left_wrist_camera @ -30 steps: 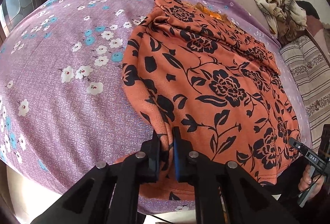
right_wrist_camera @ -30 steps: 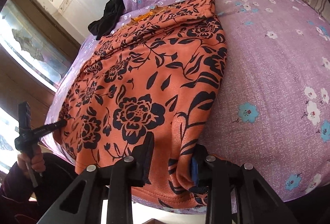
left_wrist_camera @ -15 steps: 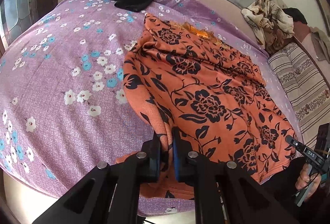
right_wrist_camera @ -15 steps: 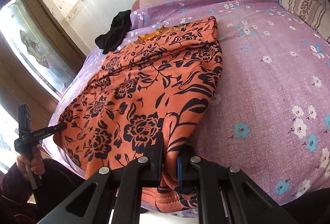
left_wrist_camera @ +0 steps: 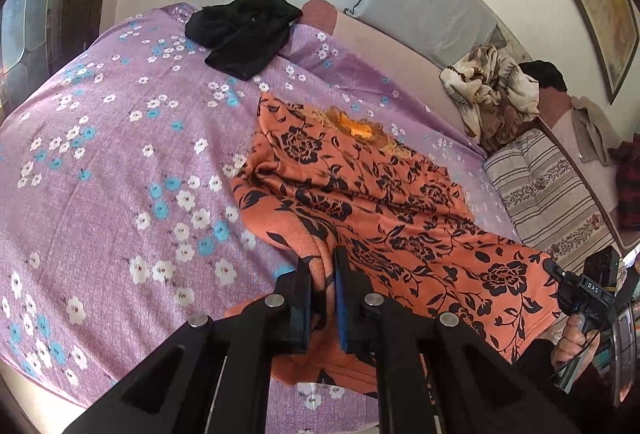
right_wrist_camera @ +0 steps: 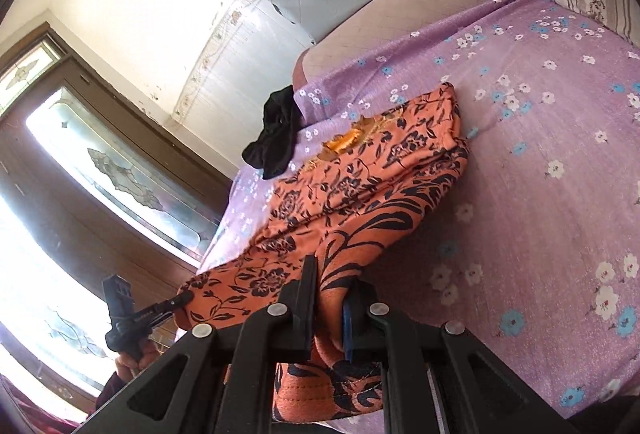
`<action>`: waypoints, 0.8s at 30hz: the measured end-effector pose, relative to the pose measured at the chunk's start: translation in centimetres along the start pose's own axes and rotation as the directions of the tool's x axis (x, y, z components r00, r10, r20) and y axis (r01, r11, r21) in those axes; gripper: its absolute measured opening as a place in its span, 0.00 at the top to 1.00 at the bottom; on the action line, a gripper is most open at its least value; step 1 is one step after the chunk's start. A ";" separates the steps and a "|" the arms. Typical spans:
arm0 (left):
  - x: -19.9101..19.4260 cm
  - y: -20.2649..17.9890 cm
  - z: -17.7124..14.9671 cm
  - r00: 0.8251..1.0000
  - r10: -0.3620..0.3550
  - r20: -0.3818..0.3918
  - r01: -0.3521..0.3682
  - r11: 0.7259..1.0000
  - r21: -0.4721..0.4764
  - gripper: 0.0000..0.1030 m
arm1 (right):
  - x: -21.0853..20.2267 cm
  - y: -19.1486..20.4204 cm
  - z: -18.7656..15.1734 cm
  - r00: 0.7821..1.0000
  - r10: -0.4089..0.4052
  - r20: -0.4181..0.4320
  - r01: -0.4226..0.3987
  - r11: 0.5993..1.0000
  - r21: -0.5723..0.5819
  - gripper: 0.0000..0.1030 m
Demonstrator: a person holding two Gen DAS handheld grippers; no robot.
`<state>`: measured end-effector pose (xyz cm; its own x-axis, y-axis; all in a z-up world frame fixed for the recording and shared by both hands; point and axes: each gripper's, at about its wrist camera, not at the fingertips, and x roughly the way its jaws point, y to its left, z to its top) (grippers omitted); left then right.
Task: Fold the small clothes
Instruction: 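Lift the hem with both tools and fold it toward the gold collar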
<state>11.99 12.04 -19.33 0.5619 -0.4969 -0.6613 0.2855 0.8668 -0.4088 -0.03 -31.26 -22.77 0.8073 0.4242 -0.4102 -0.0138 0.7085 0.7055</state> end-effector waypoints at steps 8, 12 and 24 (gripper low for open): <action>2.3 -0.3 8.4 0.999 -0.021 0.049 0.021 1.000 0.014 0.91 | 2.9 0.6 7.0 0.994 0.085 0.071 -0.091 0.993 0.075 0.90; 7.2 -0.4 14.0 0.999 0.010 0.048 -0.011 1.000 0.027 0.91 | 6.2 -1.8 11.8 0.993 0.041 0.114 -0.058 0.987 0.150 0.90; 29.0 6.9 19.5 0.963 0.202 -0.179 -0.234 0.956 -0.179 0.90 | 19.3 -19.5 19.8 0.977 -0.187 0.108 0.090 0.806 0.585 0.23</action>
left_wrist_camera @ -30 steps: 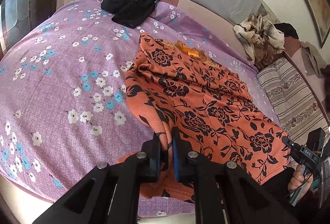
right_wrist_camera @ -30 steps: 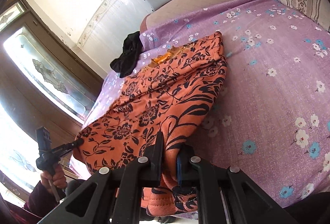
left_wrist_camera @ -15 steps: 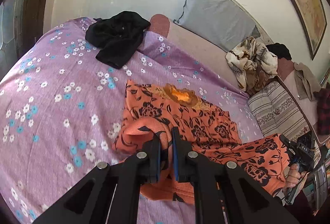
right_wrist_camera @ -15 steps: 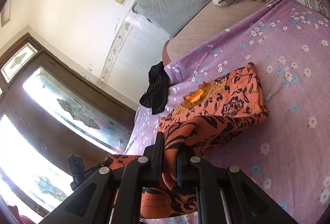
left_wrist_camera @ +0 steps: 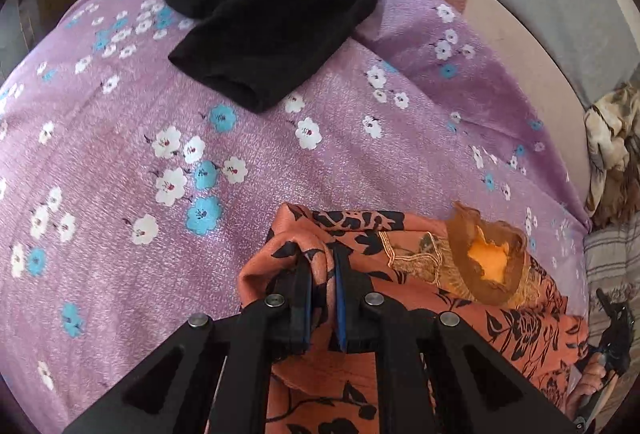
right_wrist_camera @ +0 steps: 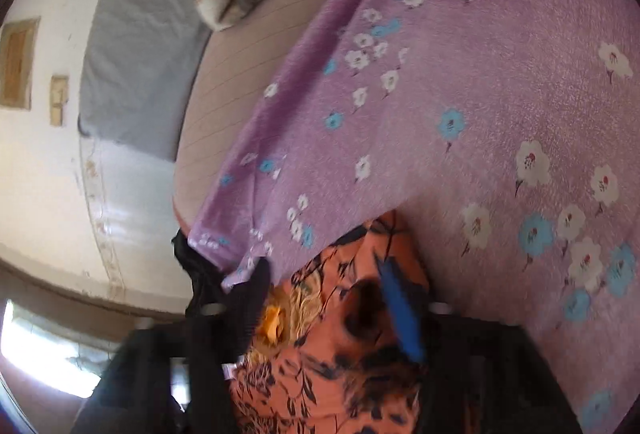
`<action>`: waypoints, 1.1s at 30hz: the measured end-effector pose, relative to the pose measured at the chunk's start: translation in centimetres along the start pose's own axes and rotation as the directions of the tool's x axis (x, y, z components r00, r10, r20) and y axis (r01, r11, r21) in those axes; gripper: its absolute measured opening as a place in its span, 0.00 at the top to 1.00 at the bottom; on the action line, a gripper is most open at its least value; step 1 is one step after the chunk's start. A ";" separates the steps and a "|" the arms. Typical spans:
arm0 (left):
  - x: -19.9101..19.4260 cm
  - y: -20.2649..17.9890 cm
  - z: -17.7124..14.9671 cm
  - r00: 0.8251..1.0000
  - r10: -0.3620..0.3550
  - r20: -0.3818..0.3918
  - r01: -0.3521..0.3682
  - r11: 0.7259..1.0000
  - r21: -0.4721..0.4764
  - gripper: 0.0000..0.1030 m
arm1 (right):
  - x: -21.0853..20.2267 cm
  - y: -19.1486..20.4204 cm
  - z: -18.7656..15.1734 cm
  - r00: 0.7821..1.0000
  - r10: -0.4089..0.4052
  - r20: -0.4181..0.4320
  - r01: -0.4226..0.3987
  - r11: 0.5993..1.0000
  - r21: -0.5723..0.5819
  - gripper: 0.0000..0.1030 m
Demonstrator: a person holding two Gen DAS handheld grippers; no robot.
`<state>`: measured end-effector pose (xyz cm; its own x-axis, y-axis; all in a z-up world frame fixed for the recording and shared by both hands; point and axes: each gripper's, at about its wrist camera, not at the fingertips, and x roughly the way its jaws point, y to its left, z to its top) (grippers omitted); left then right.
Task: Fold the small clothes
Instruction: 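Lift the hem with both tools and fold it toward the gold collar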
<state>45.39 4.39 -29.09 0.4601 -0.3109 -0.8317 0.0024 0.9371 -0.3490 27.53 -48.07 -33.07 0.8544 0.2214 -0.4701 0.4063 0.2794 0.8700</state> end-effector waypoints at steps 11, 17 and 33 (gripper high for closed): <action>-10.1 1.0 -2.1 0.970 -0.052 0.239 0.060 0.998 -0.022 0.60 | -5.0 8.1 -7.2 0.988 -0.144 -0.057 0.081 0.795 -0.602 0.40; -14.6 2.8 -8.3 0.926 0.131 0.355 -0.099 0.989 -0.106 0.35 | -4.1 6.9 -14.2 0.940 -0.319 -0.122 0.126 0.655 -0.745 0.57; -4.9 3.3 -9.7 0.983 0.166 0.075 -0.158 0.982 -0.107 0.35 | 5.9 16.0 -13.8 0.971 -0.241 0.001 0.154 0.616 -0.773 0.62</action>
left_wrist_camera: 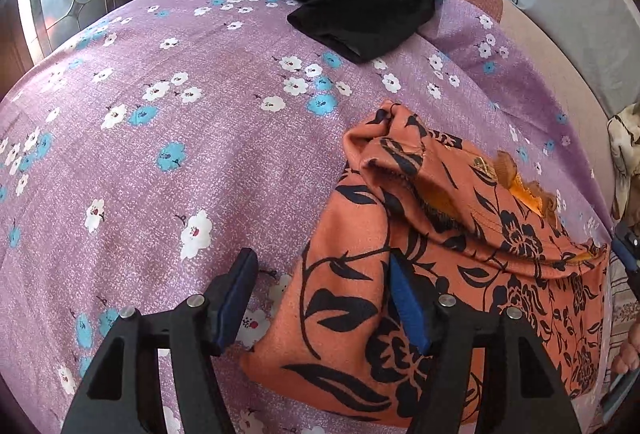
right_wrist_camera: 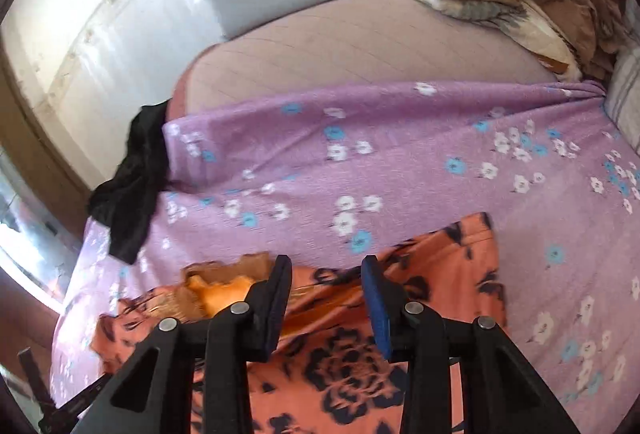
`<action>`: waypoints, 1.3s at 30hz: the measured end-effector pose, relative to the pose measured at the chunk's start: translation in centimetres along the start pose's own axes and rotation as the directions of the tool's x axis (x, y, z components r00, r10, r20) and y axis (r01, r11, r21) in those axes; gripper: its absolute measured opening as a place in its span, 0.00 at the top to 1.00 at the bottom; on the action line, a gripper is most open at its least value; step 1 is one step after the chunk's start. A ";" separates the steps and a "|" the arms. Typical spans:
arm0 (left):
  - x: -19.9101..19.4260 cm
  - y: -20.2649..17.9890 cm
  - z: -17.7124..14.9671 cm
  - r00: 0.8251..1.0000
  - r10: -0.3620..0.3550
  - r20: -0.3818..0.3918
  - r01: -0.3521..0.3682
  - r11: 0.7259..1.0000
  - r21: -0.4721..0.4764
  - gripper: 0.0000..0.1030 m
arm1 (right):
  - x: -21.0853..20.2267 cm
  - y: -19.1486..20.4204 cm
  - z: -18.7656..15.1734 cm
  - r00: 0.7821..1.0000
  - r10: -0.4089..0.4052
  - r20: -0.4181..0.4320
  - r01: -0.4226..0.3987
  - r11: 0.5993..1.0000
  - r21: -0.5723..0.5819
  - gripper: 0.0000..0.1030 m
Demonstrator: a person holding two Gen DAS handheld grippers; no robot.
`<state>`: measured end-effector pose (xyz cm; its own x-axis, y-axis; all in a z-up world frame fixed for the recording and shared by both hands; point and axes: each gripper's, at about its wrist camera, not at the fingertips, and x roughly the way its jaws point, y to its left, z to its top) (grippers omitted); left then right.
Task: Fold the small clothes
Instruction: 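Lift the hem with both tools and fold it toward the gold collar, then open both tools and lift them off the folded dress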
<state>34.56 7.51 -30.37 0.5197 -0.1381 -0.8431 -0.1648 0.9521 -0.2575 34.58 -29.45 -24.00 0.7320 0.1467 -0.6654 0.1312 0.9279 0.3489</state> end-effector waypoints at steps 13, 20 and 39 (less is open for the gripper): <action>-0.8 0.9 0.1 1.000 -0.005 -0.029 0.005 1.000 -0.016 0.35 | 12.4 16.5 -5.1 0.970 -0.051 -0.239 -0.024 0.954 -0.300 0.62; -2.2 -1.0 0.5 0.999 0.021 0.046 -0.024 0.997 0.070 0.35 | 7.3 13.8 0.9 0.999 -0.008 -0.039 0.003 0.990 -0.139 0.62; -3.0 -5.6 -5.7 0.953 0.123 0.277 -0.214 0.921 0.325 0.25 | -21.7 1.5 -15.3 0.958 -0.246 -0.147 0.242 0.969 -0.046 0.61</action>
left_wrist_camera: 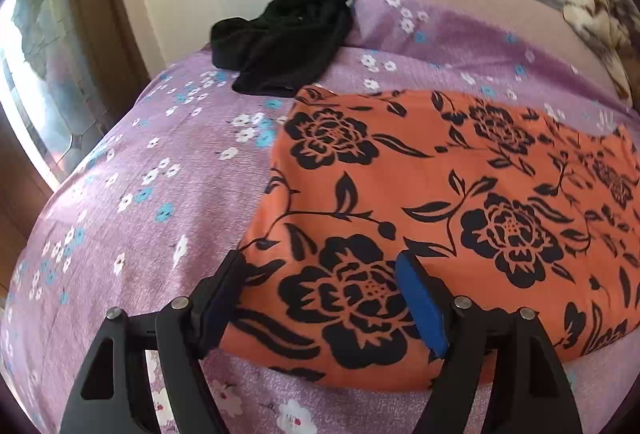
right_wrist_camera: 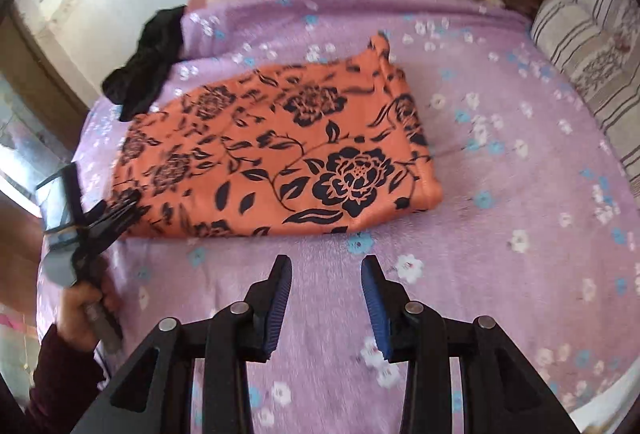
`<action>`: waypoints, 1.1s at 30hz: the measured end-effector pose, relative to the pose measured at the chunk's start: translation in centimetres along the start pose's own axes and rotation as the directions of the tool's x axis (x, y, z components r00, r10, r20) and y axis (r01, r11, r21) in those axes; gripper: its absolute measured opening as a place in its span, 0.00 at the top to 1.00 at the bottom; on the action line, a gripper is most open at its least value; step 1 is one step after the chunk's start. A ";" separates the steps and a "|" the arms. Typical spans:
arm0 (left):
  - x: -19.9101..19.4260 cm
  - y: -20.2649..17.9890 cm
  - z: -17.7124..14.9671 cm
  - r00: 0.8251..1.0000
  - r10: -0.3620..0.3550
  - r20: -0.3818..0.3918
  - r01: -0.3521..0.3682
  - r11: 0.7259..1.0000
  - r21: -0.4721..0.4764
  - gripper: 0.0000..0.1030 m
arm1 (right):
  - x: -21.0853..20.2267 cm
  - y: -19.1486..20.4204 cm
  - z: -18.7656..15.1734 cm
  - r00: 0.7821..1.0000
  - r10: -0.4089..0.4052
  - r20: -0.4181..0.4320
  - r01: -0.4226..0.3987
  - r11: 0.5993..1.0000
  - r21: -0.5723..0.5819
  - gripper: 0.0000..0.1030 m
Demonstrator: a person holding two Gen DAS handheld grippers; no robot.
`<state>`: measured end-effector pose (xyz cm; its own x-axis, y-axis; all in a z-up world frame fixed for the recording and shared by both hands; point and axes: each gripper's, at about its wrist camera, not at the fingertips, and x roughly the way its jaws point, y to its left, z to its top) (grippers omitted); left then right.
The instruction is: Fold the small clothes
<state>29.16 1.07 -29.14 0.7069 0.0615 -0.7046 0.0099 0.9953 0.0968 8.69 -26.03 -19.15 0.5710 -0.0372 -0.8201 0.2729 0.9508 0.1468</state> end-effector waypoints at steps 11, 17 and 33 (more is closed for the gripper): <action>-5.7 1.7 -0.9 0.981 -0.102 0.167 0.120 0.988 -0.099 0.20 | -14.7 -2.5 -2.5 0.962 -0.127 0.240 0.114 0.991 0.066 0.50; -5.9 2.6 -0.6 0.981 -0.100 0.167 0.129 0.976 -0.173 0.18 | -12.2 0.1 -2.8 0.967 -0.163 0.198 0.163 0.987 0.015 0.50; -7.4 4.5 2.8 0.977 -0.170 0.132 0.203 0.929 -0.309 0.14 | -0.2 -0.7 -0.4 0.994 0.084 0.071 -0.092 0.989 0.115 0.50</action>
<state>25.94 4.91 -21.51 0.7820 -0.1189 -0.6118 -0.0654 0.9606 -0.2703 8.02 -26.59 -19.30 0.6455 0.0212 -0.7635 0.3062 0.9086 0.2841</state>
